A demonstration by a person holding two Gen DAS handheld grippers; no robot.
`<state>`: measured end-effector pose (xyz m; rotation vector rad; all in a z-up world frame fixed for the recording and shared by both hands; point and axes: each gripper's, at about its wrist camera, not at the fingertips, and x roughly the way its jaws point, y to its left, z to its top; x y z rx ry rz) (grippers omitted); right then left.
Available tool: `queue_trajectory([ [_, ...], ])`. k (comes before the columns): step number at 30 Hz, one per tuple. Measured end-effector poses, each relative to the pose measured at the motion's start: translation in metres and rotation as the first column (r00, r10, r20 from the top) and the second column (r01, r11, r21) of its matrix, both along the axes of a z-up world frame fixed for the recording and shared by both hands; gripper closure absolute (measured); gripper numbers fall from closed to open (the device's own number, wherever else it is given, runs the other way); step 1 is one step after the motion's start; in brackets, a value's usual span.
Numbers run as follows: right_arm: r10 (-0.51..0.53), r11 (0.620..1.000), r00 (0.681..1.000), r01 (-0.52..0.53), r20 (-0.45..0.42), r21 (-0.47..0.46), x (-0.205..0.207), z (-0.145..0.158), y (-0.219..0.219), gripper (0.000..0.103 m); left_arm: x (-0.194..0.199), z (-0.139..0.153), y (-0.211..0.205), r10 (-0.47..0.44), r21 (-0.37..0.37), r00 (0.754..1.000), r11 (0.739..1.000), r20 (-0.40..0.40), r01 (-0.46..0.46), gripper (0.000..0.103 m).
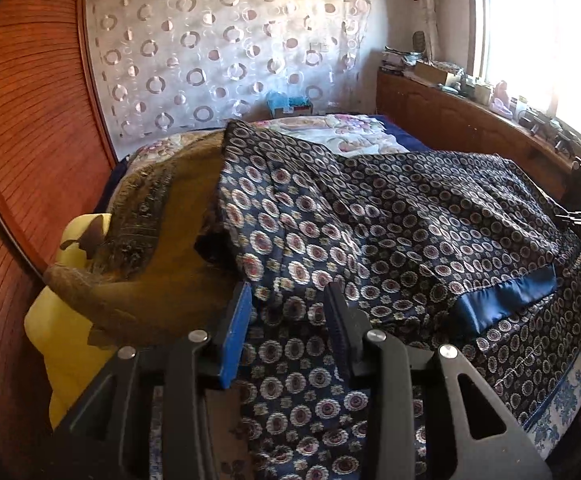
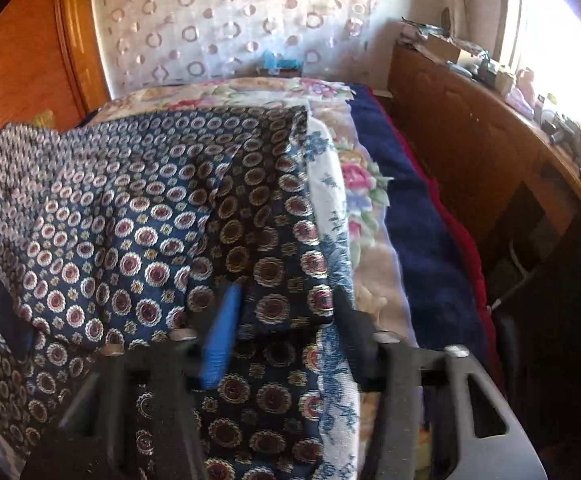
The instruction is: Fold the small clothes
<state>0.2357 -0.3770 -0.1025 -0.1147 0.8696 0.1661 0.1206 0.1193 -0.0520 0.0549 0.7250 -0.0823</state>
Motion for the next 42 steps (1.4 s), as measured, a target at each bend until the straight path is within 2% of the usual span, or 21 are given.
queue_trajectory([
  [1,0.0,1.0,1.0,0.0,0.006,-0.01,-0.001,0.0,0.001,0.071,0.0,0.002,0.003,0.007,-0.004,1.0,1.0,0.005,-0.007,0.067],
  [2,0.002,1.0,1.0,-0.001,0.015,-0.017,-0.002,0.0,0.003,0.079,0.0,0.003,0.006,0.011,-0.009,1.0,1.0,0.006,-0.011,0.067],
  [6,0.016,1.0,1.0,-0.016,0.018,-0.008,-0.001,-0.001,0.006,0.093,0.004,0.009,0.012,0.031,-0.006,0.999,1.0,0.02,-0.031,0.067],
  [12,0.017,1.0,1.0,-0.017,0.018,-0.023,-0.001,-0.003,0.009,0.093,0.02,0.016,0.016,0.057,0.011,0.997,0.998,0.053,-0.058,0.067],
  [15,0.016,0.999,1.0,-0.016,0.021,-0.034,-0.001,-0.004,0.011,0.093,0.032,0.014,0.022,0.031,-0.046,0.999,0.999,0.033,-0.029,0.079],
  [18,0.016,0.999,1.0,-0.015,0.025,-0.043,-0.003,-0.004,0.013,0.093,0.041,0.008,0.023,0.033,-0.031,0.999,0.999,0.005,-0.033,0.1],
  [19,0.017,0.999,1.0,-0.016,0.026,-0.048,-0.003,-0.004,0.014,0.095,0.044,0.005,0.022,0.026,-0.026,1.0,0.999,-0.01,-0.026,0.102],
  [22,0.027,0.997,0.999,-0.024,0.035,-0.074,-0.005,-0.004,0.02,0.099,0.037,0.008,0.015,0.016,0.018,1.0,1.0,0.01,-0.016,0.103],
  [28,0.024,0.998,0.995,-0.019,0.095,-0.052,-0.011,0.007,0.014,0.103,0.016,0.039,0.007,-0.002,0.033,0.997,0.999,0.081,0.0,0.103],
  [34,0.043,0.999,0.989,-0.044,0.142,0.004,-0.021,0.036,0.01,0.103,-0.007,0.057,0.0,-0.021,0.012,0.992,1.0,0.122,0.02,0.103],
  [37,0.057,0.998,0.986,-0.062,0.158,0.03,-0.027,0.052,0.006,0.103,-0.027,0.056,0.002,-0.005,-0.008,0.987,1.0,0.16,0.006,0.103],
  [42,0.071,0.995,0.982,-0.083,0.174,0.059,-0.043,0.071,-0.005,0.103,-0.049,0.046,0.005,0.012,-0.047,0.985,0.999,0.17,-0.004,0.103],
])
